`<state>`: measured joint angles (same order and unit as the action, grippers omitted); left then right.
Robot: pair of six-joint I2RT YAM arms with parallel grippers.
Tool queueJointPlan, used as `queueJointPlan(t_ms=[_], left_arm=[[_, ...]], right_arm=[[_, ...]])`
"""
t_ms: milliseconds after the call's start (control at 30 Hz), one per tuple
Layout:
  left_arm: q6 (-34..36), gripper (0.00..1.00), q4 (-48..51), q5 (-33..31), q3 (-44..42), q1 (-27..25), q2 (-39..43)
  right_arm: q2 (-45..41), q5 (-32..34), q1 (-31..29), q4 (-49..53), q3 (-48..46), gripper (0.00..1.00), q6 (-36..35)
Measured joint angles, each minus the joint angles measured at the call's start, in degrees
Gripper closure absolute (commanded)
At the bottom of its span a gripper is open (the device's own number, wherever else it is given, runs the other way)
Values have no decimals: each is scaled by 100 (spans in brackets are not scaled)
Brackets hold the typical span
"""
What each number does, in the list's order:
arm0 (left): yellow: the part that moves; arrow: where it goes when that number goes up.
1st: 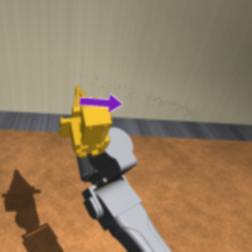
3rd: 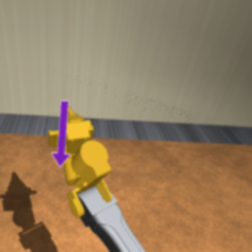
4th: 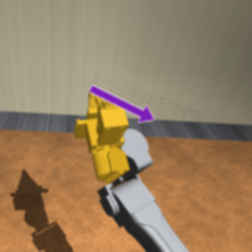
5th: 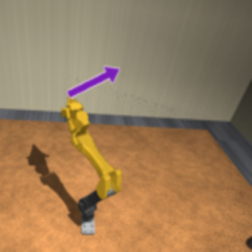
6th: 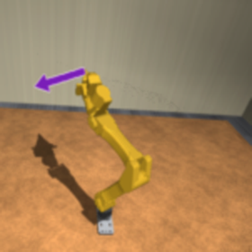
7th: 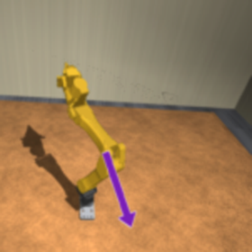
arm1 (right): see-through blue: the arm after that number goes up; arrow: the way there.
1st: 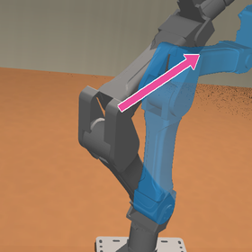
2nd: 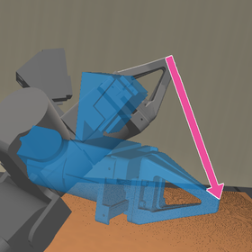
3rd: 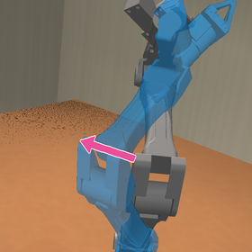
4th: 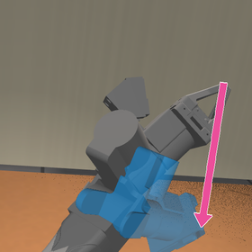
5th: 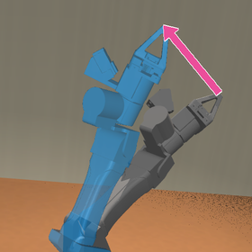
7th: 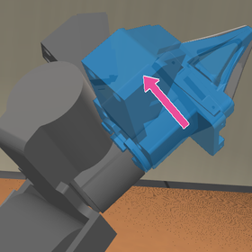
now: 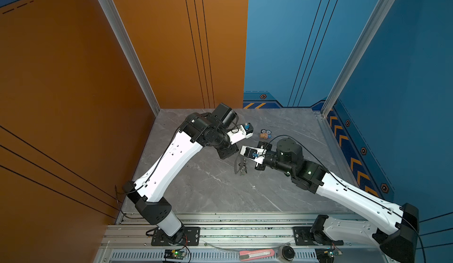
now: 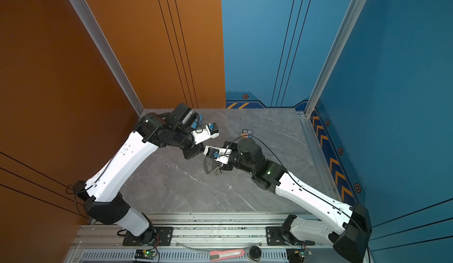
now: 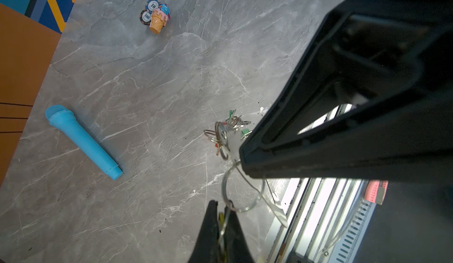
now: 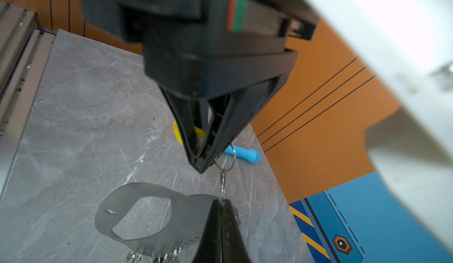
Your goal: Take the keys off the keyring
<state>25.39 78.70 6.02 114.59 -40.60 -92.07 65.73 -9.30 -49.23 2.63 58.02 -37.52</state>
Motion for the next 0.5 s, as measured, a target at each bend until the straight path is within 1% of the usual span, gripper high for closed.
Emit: queueJointPlan(t_ms=[267,500], left_arm=[[531,100,111,-4,4,-28,-63],[726,100,199,-9,61,-28,-173]], right_arm=[[-103,-256,-7,229,11,100,46],[-116,-404,-4,251,11,100,463]])
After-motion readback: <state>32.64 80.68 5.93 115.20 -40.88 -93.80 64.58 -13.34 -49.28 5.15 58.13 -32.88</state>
